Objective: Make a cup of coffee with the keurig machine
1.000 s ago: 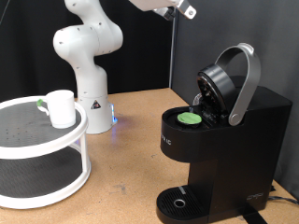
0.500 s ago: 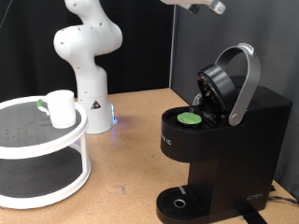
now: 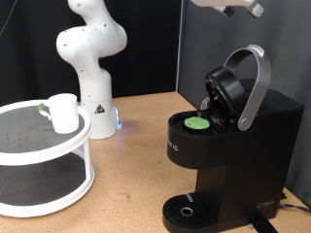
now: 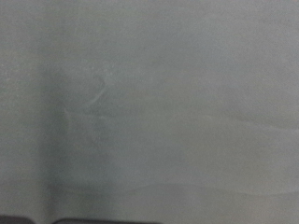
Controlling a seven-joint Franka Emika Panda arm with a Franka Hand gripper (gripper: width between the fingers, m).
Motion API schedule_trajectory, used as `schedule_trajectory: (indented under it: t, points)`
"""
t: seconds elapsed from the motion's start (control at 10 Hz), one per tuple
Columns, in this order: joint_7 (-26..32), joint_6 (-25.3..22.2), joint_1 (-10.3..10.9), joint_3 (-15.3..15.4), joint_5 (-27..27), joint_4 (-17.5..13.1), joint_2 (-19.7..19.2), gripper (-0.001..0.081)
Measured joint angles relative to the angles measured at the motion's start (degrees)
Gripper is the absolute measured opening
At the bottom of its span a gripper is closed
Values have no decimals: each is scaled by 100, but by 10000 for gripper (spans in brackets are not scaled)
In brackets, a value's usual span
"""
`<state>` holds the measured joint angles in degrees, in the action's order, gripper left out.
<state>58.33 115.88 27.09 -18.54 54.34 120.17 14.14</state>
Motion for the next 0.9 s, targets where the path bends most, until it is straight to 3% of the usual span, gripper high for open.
schedule_trajectory:
  t: [0.6,0.7,0.8,0.9]
  points:
    - [-272,507,180,653,-95,-107,-397,775]
    - [-279,588,194,733,-93,-105,-433,600]
    - [-288,641,197,797,-91,-104,-463,600]
    - [-296,672,197,842,-96,-104,-492,392]
